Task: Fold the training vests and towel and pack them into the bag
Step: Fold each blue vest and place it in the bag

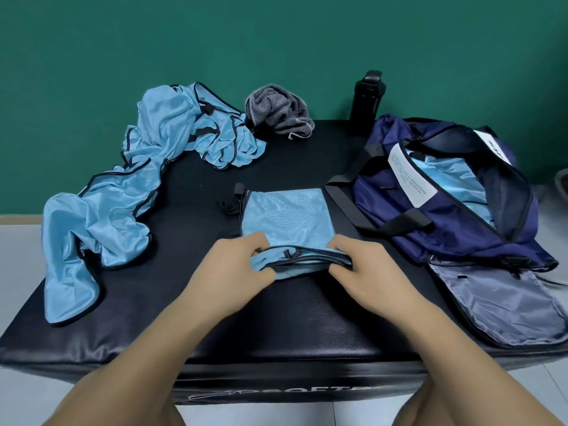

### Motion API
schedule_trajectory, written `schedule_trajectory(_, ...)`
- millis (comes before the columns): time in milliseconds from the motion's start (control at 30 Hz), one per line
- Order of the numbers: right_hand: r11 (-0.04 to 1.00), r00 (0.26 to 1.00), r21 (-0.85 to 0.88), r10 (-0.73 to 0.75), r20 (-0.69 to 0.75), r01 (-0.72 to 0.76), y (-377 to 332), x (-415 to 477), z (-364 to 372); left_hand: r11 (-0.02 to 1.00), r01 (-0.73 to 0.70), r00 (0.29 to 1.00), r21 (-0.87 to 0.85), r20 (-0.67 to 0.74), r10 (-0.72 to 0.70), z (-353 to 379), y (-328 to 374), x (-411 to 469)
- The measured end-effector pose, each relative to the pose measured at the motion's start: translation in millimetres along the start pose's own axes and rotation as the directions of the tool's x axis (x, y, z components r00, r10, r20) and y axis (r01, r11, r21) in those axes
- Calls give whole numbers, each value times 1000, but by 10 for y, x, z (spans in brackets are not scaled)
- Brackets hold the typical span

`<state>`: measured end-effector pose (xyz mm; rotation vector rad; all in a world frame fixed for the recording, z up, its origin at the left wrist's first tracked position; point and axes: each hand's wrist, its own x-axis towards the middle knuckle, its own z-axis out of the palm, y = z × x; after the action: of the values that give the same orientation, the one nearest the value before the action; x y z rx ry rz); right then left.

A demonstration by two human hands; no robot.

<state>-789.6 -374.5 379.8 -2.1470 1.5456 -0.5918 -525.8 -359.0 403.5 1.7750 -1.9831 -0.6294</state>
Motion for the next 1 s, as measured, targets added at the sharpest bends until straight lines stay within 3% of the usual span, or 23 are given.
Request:
schedule_trajectory(67, 985, 999, 168, 37, 21, -40, 37, 28, -39, 990, 51, 999, -131, 1, -51, -62, -46, 41)
schedule_trajectory(167, 950, 1000, 312, 31, 7, -31, 91, 85, -43, 980, 60, 998, -188, 1, -61, -117, -121, 96)
schedule_trajectory(433, 879, 993, 466, 114, 0, -101, 161, 177, 47, 938, 79, 997, -337, 10, -80, -90, -192, 164)
schedule_trajectory(533, 875, 981, 451, 193, 5, -174, 161, 224, 107, 930, 132, 991, -343, 64, -117, -95, -241, 183)
schedule_trajectory(733, 902, 945, 337, 315, -87, -269, 127, 358, 230, 848, 269, 904, -456, 424, -59, -200, -356, 183)
schedule_trajectory(900, 921, 935, 343, 271, -230, -183, 44, 346, 292, 800, 304, 936, -518, 320, -148, -170, -385, 226)
schedule_trajectory(1000, 920, 956, 364, 223, -192, -142, 11, 363, 299, 801, 282, 954, -528, 239, -179, -139, -439, 272)
